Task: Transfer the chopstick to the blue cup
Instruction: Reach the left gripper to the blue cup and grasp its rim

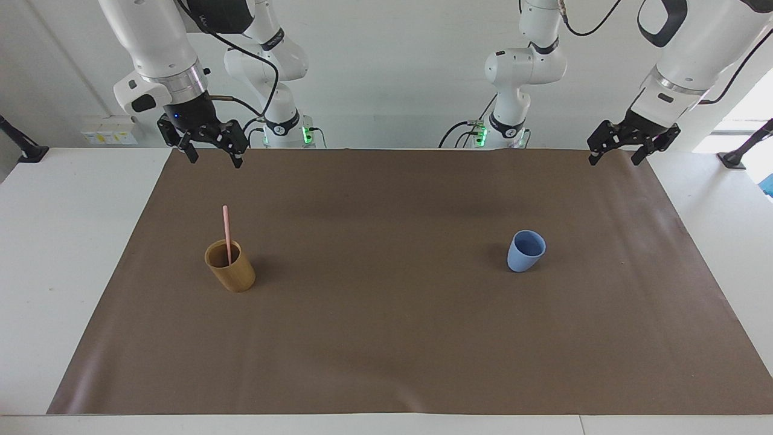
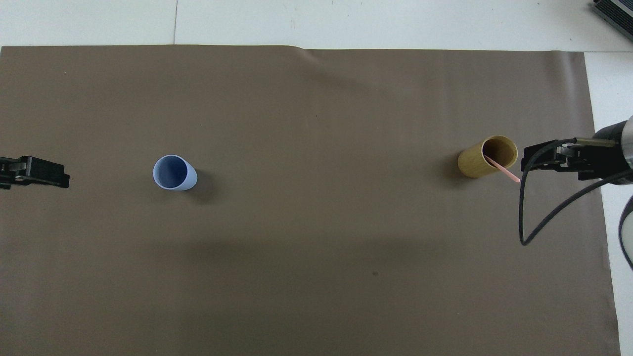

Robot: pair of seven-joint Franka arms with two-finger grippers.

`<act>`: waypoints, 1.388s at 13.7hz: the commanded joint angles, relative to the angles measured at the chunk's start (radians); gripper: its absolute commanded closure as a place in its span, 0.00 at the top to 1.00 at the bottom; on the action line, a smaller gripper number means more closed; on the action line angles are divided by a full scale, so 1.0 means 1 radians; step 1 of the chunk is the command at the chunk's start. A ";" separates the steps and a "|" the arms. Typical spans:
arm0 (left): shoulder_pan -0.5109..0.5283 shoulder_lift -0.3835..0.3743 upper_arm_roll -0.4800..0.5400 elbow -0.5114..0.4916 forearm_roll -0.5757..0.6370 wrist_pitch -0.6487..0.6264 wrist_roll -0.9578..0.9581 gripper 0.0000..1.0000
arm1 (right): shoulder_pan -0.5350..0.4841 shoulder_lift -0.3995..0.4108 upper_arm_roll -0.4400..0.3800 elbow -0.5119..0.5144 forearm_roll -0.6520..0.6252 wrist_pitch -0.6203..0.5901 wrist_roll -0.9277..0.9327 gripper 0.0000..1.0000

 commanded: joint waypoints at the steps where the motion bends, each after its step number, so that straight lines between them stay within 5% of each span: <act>1: -0.017 -0.013 0.010 -0.073 0.007 0.091 0.002 1.00 | -0.011 0.008 0.003 0.019 0.026 -0.014 0.012 1.00; 7: -0.018 0.006 0.010 -0.199 0.006 0.248 -0.003 1.00 | -0.011 0.008 0.003 0.019 0.026 -0.014 0.012 1.00; 15: -0.110 0.185 0.010 -0.240 0.006 0.426 -0.196 1.00 | -0.011 0.008 0.003 0.019 0.026 -0.014 0.012 1.00; 19: -0.129 0.216 0.010 -0.289 0.006 0.495 -0.205 1.00 | -0.011 0.008 0.003 0.019 0.026 -0.013 0.012 1.00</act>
